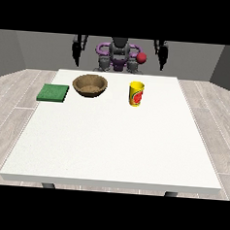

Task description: Pick the cup and pour the ball into the bowl, then pick the bowl and place it on the pad

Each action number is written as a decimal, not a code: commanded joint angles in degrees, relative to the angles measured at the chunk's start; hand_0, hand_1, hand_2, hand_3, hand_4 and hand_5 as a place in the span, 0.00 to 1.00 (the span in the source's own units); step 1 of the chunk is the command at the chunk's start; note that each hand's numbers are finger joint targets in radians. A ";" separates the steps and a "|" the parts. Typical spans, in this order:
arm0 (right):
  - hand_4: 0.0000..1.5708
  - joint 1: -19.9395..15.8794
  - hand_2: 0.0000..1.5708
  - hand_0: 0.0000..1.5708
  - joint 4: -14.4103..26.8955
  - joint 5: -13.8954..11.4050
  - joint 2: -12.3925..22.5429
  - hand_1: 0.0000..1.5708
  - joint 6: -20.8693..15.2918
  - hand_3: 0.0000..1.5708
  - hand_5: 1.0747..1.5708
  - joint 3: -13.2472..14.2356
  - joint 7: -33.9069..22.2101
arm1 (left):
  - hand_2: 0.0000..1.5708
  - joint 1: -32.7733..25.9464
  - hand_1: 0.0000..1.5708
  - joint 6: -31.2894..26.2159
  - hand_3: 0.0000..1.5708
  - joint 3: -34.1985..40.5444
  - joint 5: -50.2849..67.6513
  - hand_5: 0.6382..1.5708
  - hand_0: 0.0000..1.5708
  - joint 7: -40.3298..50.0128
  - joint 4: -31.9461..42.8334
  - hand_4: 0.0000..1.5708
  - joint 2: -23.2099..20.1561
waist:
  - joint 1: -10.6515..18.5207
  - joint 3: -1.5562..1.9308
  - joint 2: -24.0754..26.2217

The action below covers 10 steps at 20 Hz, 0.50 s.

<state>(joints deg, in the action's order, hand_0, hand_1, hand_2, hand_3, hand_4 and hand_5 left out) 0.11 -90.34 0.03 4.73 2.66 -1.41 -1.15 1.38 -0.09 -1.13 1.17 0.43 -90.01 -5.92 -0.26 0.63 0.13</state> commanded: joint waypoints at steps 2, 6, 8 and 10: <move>0.08 -0.59 0.00 0.00 -3.98 0.29 1.36 0.00 0.13 0.00 0.98 0.44 -2.62 | 0.00 0.66 0.00 -0.21 0.00 0.39 0.32 0.89 0.00 2.87 -3.80 0.00 -1.43 | -0.19 -0.40 10.26; 0.08 -1.61 0.00 0.00 -6.63 0.60 2.57 0.00 -0.05 0.00 0.98 1.27 -5.54 | 0.00 1.09 0.00 -0.06 0.00 0.93 0.62 0.89 0.00 6.30 -6.11 0.00 -2.52 | 0.11 -0.43 16.69; 0.04 6.96 0.00 0.00 1.48 9.40 2.24 0.00 5.23 0.00 0.98 8.37 9.16 | 0.00 -3.89 0.00 10.47 0.00 -5.75 -0.72 0.88 0.00 -5.03 -5.18 0.00 5.62 | -1.41 -0.49 7.88; 0.00 7.76 0.00 0.00 3.43 12.22 4.49 0.00 9.92 0.00 0.99 10.62 13.15 | 0.00 -6.94 0.00 13.20 0.00 -10.00 -0.74 0.89 0.00 -9.61 -3.92 0.00 5.73 | -1.92 -0.57 6.72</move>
<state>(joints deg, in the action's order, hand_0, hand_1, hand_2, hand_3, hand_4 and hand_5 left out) 4.69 -90.16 6.62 7.27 7.09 4.79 5.11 -1.91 6.51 -5.40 0.93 -2.70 -94.49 -2.94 -0.89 0.19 8.72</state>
